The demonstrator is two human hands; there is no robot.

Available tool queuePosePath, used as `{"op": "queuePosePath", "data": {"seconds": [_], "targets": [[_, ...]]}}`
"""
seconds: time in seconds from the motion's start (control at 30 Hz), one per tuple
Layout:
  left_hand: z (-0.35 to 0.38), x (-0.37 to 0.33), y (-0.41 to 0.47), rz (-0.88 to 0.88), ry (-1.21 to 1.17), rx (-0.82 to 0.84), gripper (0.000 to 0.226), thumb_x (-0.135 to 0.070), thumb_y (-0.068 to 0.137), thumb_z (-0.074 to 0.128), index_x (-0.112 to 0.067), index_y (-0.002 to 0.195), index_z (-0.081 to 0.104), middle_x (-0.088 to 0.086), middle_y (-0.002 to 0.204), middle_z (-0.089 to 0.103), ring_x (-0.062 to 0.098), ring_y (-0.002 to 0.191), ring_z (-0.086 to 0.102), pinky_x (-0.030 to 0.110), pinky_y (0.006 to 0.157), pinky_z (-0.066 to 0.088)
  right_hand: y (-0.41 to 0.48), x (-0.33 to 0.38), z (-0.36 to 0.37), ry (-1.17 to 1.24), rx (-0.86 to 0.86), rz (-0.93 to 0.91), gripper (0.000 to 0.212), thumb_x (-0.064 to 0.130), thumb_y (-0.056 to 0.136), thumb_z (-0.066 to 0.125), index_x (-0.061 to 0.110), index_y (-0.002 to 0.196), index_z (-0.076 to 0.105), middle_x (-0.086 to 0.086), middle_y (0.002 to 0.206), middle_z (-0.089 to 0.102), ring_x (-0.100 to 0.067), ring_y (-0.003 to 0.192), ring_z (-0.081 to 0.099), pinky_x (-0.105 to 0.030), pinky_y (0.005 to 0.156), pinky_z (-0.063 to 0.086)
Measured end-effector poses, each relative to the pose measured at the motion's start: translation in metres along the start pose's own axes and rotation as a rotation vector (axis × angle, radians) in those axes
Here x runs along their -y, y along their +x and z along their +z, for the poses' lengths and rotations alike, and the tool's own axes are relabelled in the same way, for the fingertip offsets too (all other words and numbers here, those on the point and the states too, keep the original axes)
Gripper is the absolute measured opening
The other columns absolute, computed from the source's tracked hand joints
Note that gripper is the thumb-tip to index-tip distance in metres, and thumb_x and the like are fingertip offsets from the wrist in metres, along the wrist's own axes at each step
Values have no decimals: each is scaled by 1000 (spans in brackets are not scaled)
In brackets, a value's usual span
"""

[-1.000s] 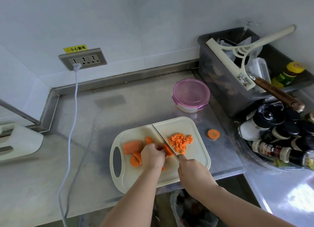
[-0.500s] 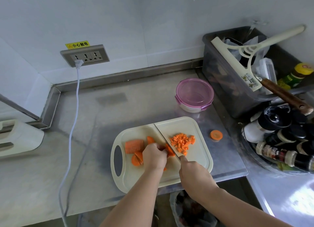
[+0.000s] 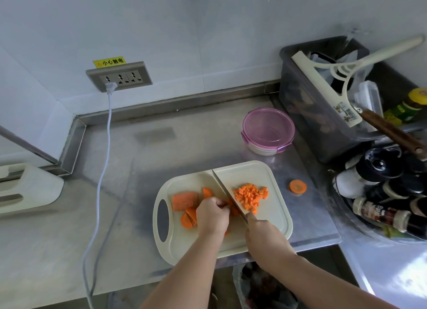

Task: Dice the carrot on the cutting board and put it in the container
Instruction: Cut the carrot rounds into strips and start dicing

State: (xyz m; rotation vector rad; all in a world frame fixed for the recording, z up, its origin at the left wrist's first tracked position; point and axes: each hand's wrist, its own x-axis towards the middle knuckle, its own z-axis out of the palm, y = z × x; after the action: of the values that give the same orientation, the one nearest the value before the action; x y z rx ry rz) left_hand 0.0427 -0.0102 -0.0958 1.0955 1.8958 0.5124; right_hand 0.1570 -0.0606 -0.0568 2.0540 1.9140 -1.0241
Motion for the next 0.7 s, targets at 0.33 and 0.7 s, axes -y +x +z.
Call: {"op": "queuePosePath", "data": {"seconds": [0.33, 0.7], "targets": [[1, 0, -3, 21, -31, -11, 6, -14, 81, 66, -16, 76, 65, 8, 75, 72, 29, 78, 68, 43, 71, 57, -11, 0, -3, -47, -82, -44, 39, 6, 97, 37, 10, 135, 35, 3, 67, 35, -15, 57, 38, -30, 54, 36], [-2, -2, -6, 18, -16, -27, 5, -17, 79, 69, -13, 81, 70, 5, 75, 72, 22, 75, 68, 38, 70, 57, -12, 1, 0, -73, -50, -46, 33, 10, 99, 37, 9, 132, 40, -2, 80, 43, -18, 67, 44, -28, 59, 40]]}}
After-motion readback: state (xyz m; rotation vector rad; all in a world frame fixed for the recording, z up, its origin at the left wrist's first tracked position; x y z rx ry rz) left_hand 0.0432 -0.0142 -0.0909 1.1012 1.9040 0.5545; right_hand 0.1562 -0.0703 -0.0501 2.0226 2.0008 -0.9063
